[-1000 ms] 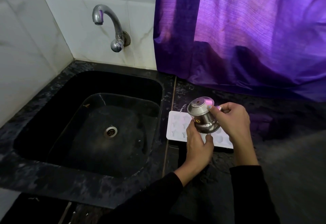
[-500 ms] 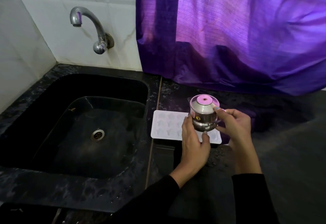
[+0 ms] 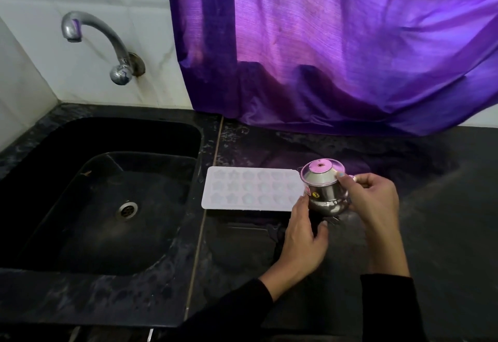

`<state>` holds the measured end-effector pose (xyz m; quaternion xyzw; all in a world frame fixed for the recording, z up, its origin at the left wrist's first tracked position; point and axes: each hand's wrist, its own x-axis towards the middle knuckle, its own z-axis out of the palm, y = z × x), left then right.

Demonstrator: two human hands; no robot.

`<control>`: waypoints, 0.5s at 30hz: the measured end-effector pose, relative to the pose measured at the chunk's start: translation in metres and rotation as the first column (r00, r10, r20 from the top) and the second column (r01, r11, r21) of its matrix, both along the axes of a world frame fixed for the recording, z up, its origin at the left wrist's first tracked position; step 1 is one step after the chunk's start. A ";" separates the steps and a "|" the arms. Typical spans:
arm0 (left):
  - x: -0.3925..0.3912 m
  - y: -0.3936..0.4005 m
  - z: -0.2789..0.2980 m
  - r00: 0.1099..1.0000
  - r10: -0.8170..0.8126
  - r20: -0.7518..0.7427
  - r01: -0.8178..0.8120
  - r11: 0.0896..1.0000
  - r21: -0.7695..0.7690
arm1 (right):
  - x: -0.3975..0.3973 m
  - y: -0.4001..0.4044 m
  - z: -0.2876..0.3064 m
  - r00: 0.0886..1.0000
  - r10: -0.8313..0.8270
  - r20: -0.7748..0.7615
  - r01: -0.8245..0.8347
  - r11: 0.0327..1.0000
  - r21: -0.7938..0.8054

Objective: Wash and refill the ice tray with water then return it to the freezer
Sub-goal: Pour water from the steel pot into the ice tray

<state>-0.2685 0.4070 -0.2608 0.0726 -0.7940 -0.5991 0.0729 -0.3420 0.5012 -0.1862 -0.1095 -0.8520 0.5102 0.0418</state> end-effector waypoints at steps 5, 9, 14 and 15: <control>-0.002 0.006 -0.004 1.000 -0.004 0.024 0.004 1.000 0.004 | -0.006 0.005 0.000 1.000 0.020 0.022 -0.022 0.993 0.116; -0.002 0.013 -0.008 1.000 -0.009 0.030 0.009 1.000 0.004 | -0.008 0.007 0.000 0.999 0.034 0.037 -0.041 0.979 0.201; -0.003 0.016 -0.011 0.999 -0.004 0.045 0.003 1.000 0.015 | -0.011 0.010 -0.004 0.999 0.039 0.032 -0.045 0.972 0.231; -0.004 0.016 -0.011 0.999 -0.003 0.045 0.002 1.000 0.016 | -0.012 0.010 -0.004 0.999 0.040 0.034 -0.047 0.972 0.230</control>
